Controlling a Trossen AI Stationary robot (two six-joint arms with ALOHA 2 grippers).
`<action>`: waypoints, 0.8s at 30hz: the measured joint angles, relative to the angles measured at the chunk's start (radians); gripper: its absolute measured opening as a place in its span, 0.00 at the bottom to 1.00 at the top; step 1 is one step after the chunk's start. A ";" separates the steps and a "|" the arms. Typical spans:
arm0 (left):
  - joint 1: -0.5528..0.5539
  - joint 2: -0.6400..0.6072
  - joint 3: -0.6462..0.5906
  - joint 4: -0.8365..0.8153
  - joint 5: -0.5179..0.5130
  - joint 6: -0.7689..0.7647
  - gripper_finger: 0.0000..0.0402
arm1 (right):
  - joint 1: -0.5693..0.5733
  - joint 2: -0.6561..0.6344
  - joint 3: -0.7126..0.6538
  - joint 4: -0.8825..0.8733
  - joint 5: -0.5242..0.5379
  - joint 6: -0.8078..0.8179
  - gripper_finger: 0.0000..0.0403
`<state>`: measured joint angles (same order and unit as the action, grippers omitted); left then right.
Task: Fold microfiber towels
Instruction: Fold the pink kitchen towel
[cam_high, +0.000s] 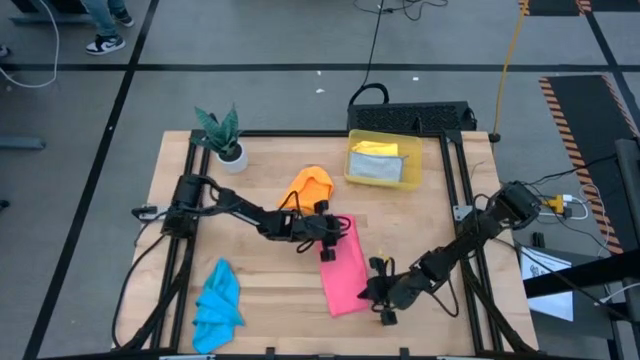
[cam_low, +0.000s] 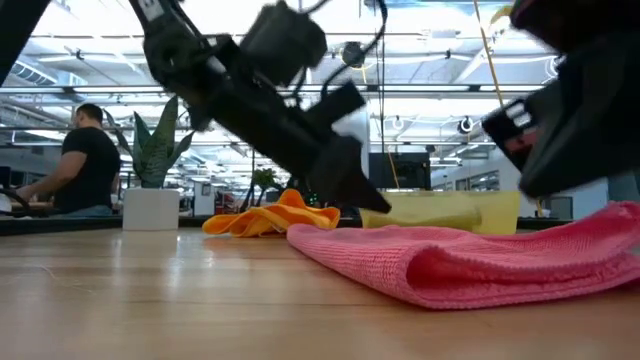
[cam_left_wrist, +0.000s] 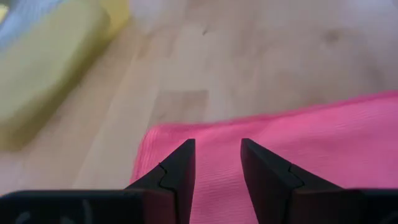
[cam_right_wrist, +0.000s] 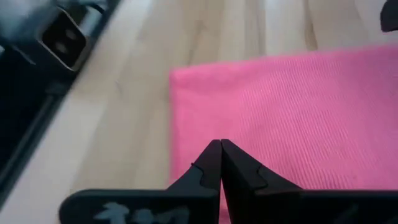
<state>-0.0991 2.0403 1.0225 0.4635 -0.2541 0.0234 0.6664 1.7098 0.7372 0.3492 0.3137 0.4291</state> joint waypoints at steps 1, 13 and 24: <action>0.009 0.018 0.000 0.012 0.000 -0.005 0.33 | -0.007 0.006 0.000 -0.011 -0.001 0.014 0.00; 0.062 0.062 0.001 -0.005 -0.028 -0.085 0.33 | -0.007 0.086 0.002 -0.026 -0.090 0.080 0.00; -0.020 -0.038 -0.002 0.005 -0.040 -0.050 0.33 | 0.070 -0.014 -0.001 0.085 0.048 -0.220 0.00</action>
<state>-0.1189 2.0019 1.0210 0.4683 -0.2937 -0.0263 0.7364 1.6958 0.7358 0.4341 0.3614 0.2091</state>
